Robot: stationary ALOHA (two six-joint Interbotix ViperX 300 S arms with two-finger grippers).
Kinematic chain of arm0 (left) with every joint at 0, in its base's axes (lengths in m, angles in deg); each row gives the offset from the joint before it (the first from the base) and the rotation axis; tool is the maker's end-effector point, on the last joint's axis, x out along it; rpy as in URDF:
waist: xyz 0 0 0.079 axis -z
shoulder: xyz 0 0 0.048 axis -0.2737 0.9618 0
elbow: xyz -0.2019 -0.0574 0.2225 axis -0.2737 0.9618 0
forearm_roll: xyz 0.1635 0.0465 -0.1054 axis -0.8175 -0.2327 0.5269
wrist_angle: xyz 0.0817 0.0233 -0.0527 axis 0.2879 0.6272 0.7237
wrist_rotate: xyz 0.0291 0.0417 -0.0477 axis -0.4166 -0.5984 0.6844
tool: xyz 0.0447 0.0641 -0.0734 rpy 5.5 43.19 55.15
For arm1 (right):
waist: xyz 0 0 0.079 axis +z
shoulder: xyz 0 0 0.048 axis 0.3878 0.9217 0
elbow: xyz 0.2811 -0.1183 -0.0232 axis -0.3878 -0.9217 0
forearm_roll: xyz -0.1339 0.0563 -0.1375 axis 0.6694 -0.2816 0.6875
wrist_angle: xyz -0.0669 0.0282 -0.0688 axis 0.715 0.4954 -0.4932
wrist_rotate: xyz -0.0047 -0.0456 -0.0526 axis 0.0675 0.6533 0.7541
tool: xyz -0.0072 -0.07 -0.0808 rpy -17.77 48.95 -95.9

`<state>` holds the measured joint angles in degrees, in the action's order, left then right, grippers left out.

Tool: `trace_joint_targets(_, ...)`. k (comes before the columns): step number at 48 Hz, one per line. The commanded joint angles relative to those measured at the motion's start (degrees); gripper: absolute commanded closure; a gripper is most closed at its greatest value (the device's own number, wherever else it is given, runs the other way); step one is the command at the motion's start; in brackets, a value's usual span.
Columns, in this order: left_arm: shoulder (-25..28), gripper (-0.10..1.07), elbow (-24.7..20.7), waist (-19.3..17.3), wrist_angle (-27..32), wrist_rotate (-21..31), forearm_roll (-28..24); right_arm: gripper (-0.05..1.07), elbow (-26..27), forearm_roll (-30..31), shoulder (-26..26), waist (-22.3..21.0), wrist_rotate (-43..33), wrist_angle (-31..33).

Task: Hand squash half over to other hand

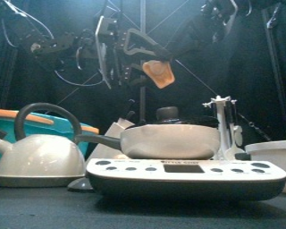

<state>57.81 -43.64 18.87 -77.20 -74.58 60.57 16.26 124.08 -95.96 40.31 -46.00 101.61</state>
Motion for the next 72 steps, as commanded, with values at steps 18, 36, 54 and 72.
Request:
trace_joint_targets(18,-1.14,0.35,0.0,-0.18,-0.7,-0.18,-0.18,0.66,1.85,0.35,-1.23,-0.44,0.0,0.0)
trace_joint_targets(36,-2.2,0.38,1.14,-0.44,-0.7,-0.18,0.0,0.49,1.58,-0.18,-1.76,-0.18,-0.18,-0.09)
trace_joint_targets(54,-2.29,0.38,1.32,-0.44,-0.7,-0.18,0.0,0.26,0.53,-0.09,-2.29,0.0,0.18,0.0)
trace_joint_targets(72,-8.96,0.38,8.88,-1.49,-0.7,0.0,2.11,0.26,-1.93,-5.63,-3.69,4.39,-0.09,3.78)
